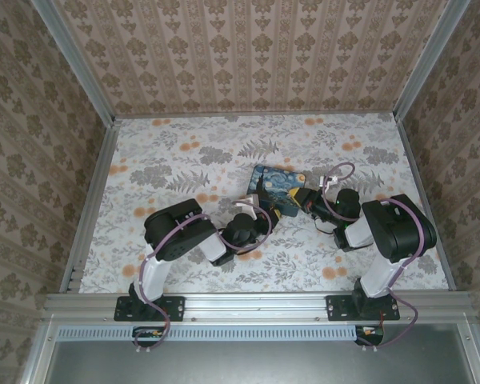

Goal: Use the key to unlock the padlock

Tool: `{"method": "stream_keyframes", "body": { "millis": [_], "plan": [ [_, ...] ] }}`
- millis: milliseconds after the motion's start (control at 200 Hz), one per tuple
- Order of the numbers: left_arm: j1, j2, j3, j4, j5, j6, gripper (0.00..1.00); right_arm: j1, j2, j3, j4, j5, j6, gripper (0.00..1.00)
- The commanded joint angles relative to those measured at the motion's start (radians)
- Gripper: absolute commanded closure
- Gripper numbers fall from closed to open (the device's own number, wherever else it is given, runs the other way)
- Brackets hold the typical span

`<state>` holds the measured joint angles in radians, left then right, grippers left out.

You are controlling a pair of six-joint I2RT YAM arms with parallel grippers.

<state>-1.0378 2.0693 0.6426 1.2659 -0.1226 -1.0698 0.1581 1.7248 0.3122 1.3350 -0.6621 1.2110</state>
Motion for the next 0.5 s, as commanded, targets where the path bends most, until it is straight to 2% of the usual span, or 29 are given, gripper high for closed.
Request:
{"method": "stream_keyframes", "body": {
  "millis": [0,220,495],
  "plan": [
    [0.011,0.007,-0.01,0.023,0.0,-0.008,1.0,-0.003,-0.023,-0.027,-0.074,-0.024,0.011,1.0],
    [0.028,-0.033,-0.04,0.023,-0.004,-0.019,1.0,0.002,-0.237,-0.057,-0.229,-0.054,-0.026,1.0],
    [0.059,-0.084,-0.093,0.023,0.003,-0.044,1.0,0.039,-0.595,-0.107,-0.621,-0.043,-0.146,1.0]
  ]
}}
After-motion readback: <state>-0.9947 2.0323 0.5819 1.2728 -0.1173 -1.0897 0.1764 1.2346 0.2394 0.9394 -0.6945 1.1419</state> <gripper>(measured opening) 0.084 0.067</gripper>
